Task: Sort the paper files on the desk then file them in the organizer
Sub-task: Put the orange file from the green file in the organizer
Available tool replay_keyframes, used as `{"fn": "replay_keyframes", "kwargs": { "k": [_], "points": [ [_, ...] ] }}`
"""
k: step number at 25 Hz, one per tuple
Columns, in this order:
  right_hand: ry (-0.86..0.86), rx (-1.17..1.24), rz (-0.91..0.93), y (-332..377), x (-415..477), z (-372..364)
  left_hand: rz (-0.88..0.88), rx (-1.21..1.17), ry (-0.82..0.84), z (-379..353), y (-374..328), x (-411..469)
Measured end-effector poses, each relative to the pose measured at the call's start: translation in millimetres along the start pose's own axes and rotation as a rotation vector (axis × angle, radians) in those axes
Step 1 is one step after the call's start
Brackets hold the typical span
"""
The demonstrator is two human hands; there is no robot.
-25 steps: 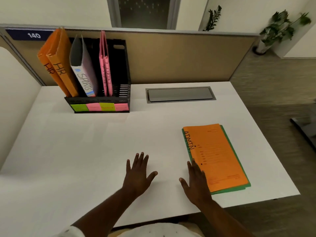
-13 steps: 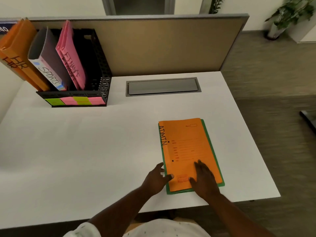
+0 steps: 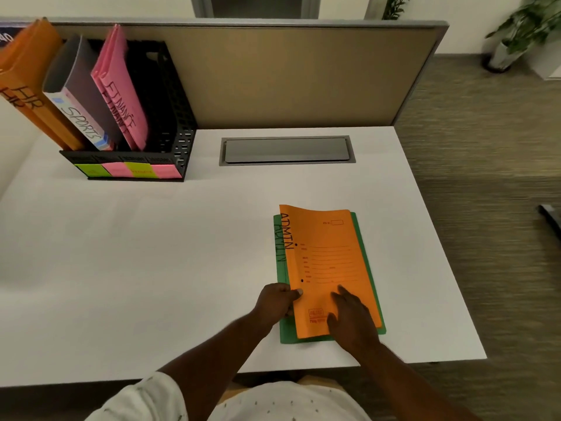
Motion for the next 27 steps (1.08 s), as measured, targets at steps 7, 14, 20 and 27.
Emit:
{"fn": "replay_keyframes", "kwargs": {
  "k": [7,14,20,27],
  "points": [
    [-0.145,0.089,0.076,24.8,13.2,35.8,-0.040,0.035,0.081,5.9,-6.7,-20.7],
    [-0.262,0.125,0.223,94.3,35.7,70.2,-0.107,-0.009,0.150,42.1,-9.7,-43.9],
    [-0.260,0.104,0.275,183.6,59.3,87.2,-0.190,-0.011,0.162,91.7,-8.6,-53.6],
    [-0.316,0.098,0.240,327.8,87.1,126.5,-0.349,0.048,0.137,196.0,-16.7,-62.2]
  ]
}}
Point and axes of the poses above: each hand's wrist, its own x-axis towards the middle knuckle, its own z-axis out of the back of the hand, y = z × x, the point moved 6 cm from there along x, towards the middle knuckle
